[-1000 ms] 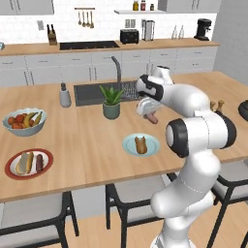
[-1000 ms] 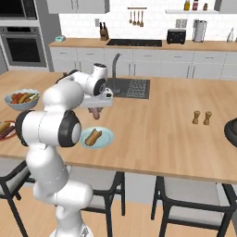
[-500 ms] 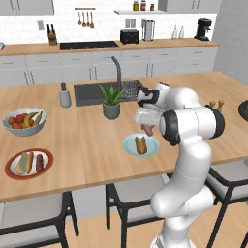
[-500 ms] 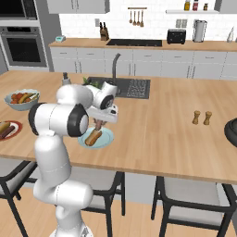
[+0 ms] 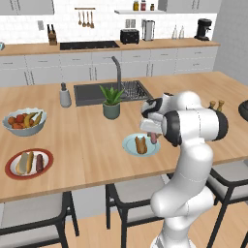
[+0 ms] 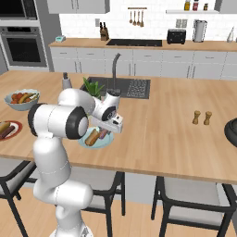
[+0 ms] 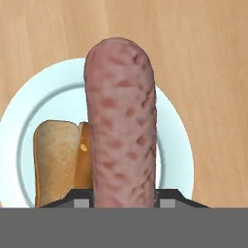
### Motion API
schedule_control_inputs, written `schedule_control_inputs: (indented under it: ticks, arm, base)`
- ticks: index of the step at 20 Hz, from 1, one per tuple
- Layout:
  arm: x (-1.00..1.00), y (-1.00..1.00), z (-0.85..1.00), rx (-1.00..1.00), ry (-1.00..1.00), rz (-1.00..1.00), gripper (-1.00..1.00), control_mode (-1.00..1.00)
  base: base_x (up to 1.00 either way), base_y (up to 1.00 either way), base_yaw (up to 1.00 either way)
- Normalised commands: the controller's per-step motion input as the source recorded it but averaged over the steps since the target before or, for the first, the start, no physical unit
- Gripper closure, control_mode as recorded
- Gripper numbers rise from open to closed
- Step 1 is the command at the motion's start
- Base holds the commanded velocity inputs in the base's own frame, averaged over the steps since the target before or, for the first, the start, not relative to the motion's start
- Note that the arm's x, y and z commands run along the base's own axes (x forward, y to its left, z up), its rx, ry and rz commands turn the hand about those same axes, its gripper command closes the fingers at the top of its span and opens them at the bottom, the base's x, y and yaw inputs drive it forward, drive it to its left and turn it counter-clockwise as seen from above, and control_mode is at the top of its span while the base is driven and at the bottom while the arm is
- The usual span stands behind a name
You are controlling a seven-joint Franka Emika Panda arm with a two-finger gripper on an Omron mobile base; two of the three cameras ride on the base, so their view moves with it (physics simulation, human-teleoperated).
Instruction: Place one bun and one sausage from the bowl on each plate.
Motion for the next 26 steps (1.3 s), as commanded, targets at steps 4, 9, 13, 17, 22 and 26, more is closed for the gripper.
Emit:
schedule_control_inputs:
  ticks: [4, 9, 13, 17, 22, 26]
  arm:
    - [-0.01, 0.08, -0.35, -0.04, 0.00, -0.12, 1.00, -1.00]
    - [0.00, 0.18, 0.00, -0.01, 0.00, -0.11, 1.00, -1.00]
    - [0.00, 0.05, -0.13, 0.00, 0.00, -0.05, 1.00, -1.00]
    - [0.00, 0.00, -0.04, 0.00, 0.00, 0.00, 1.00, -1.00]
    - [-0.04, 0.18, -0.13, 0.00, 0.00, 0.00, -1.00, -1.00]
    - [-0.21, 0.04, -0.07, 0.00, 0.00, 0.00, -1.00, -1.00]
  base:
    - [0.00, 0.00, 0.00]
    - [0.00, 0.00, 0.00]
    - [0.00, 0.00, 0.00]
    - [0.00, 0.00, 0.00]
    - [0.00, 0.00, 0.00]
    - [0.00, 0.00, 0.00]
